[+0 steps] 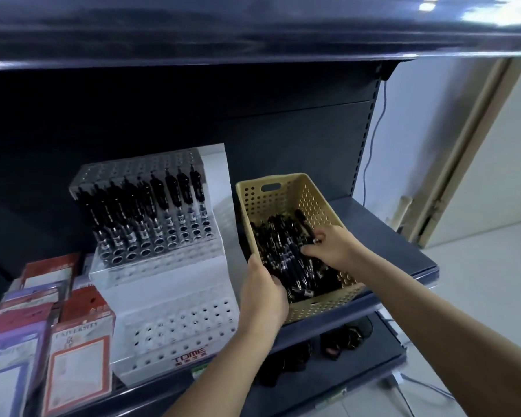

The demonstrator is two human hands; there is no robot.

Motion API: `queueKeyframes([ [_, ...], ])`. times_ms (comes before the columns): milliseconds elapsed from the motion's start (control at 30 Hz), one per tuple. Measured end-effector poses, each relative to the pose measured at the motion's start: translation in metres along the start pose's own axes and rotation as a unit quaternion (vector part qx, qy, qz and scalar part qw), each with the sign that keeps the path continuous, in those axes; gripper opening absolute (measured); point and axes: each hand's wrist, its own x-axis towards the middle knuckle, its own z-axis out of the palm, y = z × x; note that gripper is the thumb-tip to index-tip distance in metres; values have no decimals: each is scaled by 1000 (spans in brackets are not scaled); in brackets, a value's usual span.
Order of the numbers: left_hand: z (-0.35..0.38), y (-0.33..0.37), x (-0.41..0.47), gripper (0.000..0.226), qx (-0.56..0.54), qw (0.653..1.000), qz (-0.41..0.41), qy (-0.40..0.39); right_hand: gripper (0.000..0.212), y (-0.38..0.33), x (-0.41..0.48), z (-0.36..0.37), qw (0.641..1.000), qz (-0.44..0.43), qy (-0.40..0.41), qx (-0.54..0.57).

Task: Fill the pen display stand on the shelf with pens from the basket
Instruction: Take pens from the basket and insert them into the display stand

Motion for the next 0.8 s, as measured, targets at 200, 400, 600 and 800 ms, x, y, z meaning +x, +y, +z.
queueKeyframes([
  [200,6,-8,-20,49,-8,999,43,20,54,-8,16,18,998,44,15,49],
  [400,6,-6,-30,56,-7,999,39,13,63,-17,10,33,998,44,26,31],
  [600,4,-4,-34,58,-22,999,37,9,74,-14,11,35,997,61,18,46],
  [800,5,-3,-29,56,-31,999,-7,22,74,-7,16,49,996,71,-5,57],
])
